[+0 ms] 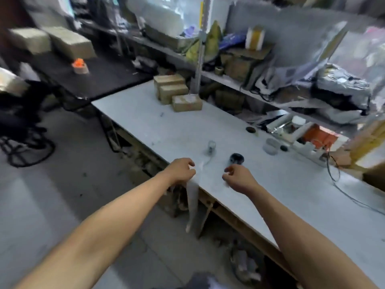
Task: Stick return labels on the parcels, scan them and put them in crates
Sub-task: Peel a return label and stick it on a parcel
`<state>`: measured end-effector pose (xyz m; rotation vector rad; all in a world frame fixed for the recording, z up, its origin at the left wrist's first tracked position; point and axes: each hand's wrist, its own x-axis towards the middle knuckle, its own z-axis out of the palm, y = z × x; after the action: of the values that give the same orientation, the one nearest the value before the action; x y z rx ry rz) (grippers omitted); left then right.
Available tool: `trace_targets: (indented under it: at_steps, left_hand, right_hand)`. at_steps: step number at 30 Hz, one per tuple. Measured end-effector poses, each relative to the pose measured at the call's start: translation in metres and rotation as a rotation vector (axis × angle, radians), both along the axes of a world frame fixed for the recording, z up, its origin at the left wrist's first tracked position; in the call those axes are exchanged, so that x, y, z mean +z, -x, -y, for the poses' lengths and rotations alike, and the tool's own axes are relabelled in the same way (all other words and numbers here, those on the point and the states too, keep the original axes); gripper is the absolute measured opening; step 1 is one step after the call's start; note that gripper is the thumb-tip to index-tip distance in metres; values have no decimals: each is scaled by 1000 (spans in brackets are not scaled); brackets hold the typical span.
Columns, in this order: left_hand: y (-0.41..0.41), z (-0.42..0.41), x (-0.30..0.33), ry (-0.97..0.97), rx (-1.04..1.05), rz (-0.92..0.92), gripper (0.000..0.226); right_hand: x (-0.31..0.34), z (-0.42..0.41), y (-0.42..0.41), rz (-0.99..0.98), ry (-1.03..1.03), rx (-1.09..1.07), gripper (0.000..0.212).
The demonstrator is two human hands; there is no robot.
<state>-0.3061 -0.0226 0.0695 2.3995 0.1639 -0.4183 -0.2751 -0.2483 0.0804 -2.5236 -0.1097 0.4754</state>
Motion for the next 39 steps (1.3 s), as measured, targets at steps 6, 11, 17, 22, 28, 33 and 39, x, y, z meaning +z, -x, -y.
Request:
trace_targets:
  at_steps: [6, 11, 17, 22, 28, 33, 39]
  left_hand:
    - [-14, -100, 12, -88, 134, 27, 47]
    - [-69, -156, 12, -112, 174, 65, 46]
    - [-174, -207, 21, -175, 127, 102, 45]
    - [-251, -226, 37, -170, 81, 147, 44]
    - [-315, -232, 30, -149, 27, 150, 43]
    - [-354, -232, 8, -152, -23, 104, 47]
    - [-414, -240, -15, -185, -81, 101, 60]
  right_hand:
    - [4, -114, -50, 48, 81, 277, 43]
    - [1, -183, -121, 86, 94, 332, 42]
    - [13, -247, -222, 162, 101, 339, 41]
    - [24, -271, -296, 184, 107, 277, 45]
    - [21, -278, -347, 182, 116, 192, 41]
    - [2, -275, -372, 143, 140, 137, 42]
    - [-11, -282, -408, 102, 133, 25, 43]
